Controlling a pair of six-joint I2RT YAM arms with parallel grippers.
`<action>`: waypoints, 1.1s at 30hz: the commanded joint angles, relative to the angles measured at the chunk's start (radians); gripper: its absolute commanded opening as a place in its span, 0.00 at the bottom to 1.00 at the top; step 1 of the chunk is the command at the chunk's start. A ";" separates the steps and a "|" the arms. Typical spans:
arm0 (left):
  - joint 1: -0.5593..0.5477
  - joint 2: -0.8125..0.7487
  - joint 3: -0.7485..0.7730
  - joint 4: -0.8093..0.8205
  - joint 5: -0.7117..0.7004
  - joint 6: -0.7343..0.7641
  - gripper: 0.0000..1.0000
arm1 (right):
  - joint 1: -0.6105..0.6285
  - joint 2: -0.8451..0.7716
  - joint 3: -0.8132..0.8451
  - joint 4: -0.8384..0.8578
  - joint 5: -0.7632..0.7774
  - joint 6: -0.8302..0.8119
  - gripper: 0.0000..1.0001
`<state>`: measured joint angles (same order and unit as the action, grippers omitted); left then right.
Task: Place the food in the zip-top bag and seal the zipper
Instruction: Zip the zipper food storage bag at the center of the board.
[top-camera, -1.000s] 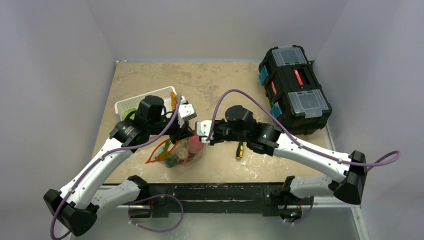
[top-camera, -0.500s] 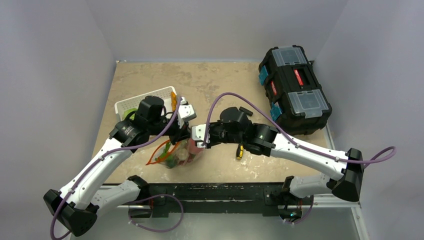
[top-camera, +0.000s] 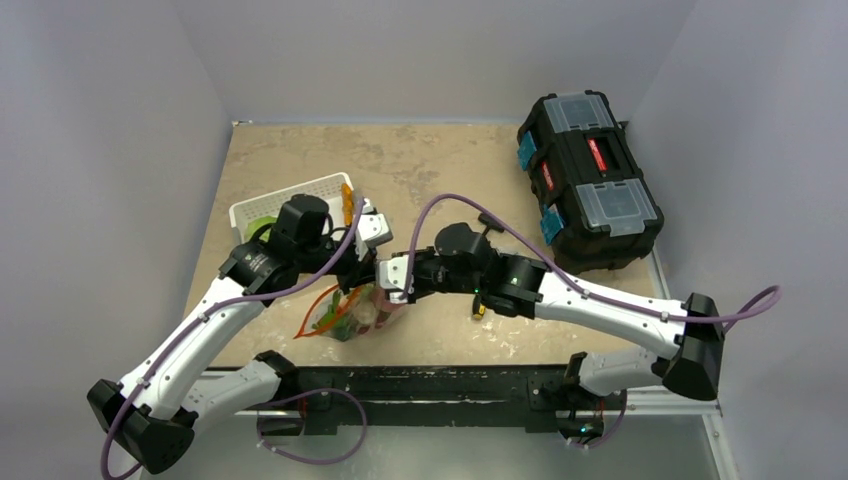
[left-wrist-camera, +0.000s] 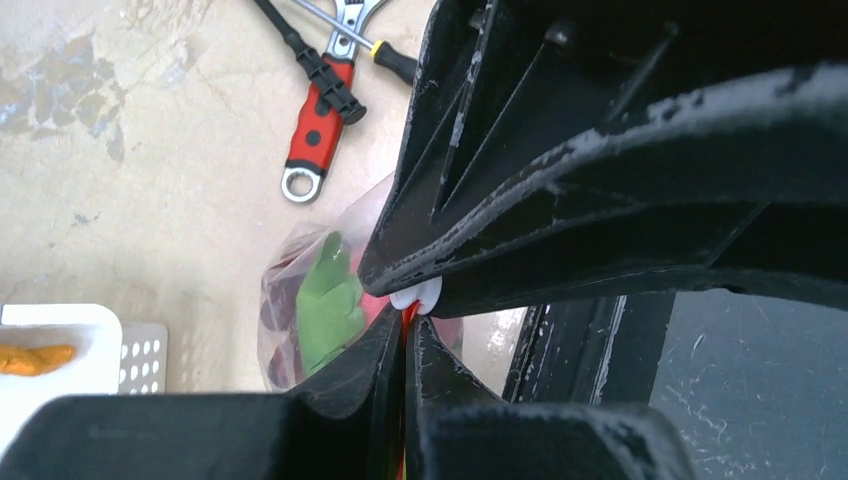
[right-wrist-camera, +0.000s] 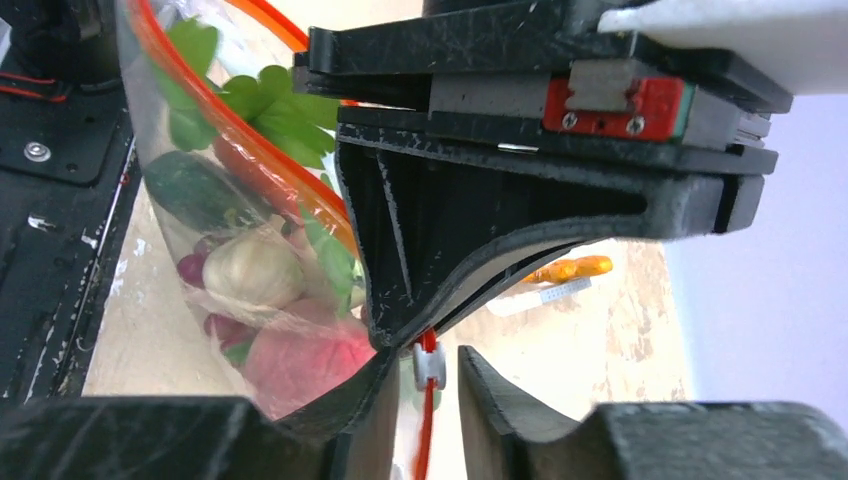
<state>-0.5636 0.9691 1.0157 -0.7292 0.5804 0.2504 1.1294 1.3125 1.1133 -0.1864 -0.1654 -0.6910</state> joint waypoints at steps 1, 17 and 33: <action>-0.010 -0.012 0.010 0.104 0.061 0.012 0.00 | -0.004 -0.099 -0.090 0.130 0.001 0.082 0.34; -0.010 -0.008 0.014 0.101 0.059 0.012 0.00 | -0.050 -0.160 -0.102 0.073 0.046 0.269 0.40; -0.010 -0.008 0.011 0.105 0.061 0.007 0.00 | -0.043 -0.100 -0.063 0.069 0.152 0.340 0.09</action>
<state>-0.5697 0.9691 1.0157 -0.6811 0.5980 0.2501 1.0817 1.2194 1.0302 -0.1265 -0.0273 -0.3752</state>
